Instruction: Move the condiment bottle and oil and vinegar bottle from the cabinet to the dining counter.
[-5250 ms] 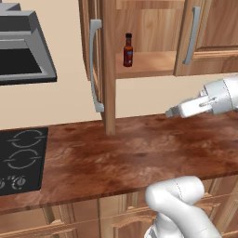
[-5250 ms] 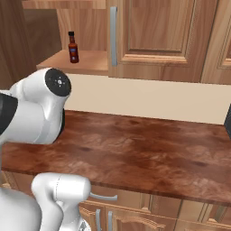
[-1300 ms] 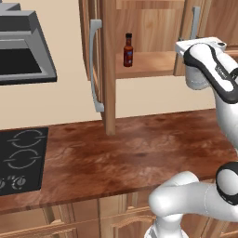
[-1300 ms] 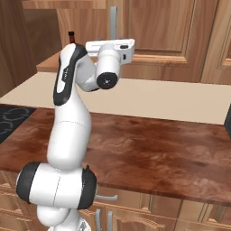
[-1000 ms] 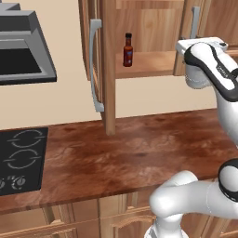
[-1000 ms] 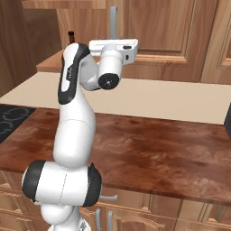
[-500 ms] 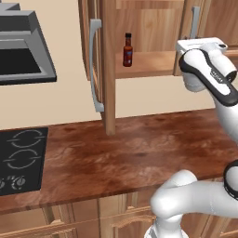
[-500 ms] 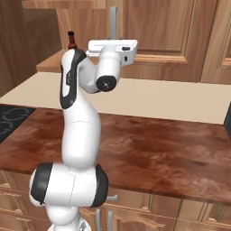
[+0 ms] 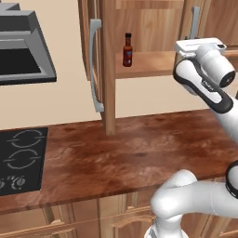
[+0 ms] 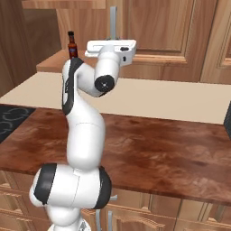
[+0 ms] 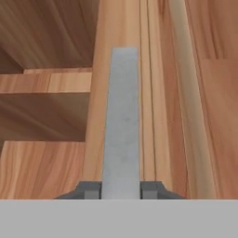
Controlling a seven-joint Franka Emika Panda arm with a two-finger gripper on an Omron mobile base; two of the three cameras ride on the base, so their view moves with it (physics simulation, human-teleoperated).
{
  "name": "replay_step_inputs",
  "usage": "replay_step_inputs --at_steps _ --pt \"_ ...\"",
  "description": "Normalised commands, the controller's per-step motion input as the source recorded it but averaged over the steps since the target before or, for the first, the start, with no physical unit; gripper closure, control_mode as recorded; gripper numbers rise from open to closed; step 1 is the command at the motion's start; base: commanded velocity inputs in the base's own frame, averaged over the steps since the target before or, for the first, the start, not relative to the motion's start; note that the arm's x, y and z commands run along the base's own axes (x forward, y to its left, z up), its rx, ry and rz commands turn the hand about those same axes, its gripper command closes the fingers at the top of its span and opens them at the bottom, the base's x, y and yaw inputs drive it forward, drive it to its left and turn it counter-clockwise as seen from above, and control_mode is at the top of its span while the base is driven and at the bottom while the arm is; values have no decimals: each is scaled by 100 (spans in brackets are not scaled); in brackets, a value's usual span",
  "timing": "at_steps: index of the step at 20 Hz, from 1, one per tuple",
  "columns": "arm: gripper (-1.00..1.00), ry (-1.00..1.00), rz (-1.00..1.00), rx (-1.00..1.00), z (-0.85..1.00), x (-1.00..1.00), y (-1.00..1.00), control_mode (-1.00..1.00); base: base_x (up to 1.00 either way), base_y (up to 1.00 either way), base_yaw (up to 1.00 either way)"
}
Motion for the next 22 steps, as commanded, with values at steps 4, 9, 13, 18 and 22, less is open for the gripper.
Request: replay_step_inputs --at_steps 4,9,13,18,22 --pt "100 8 -5 0 0 2 -2 -100 0 0 0" --pt "100 20 -25 0 0 0 -37 -100 0 0 0" --pt "100 20 -34 0 1 0 -54 -100 0 0 0" --pt "100 18 -33 0 1 0 -57 -100 0 0 0" --pt "100 14 -30 0 0 0 -69 -100 0 0 0"
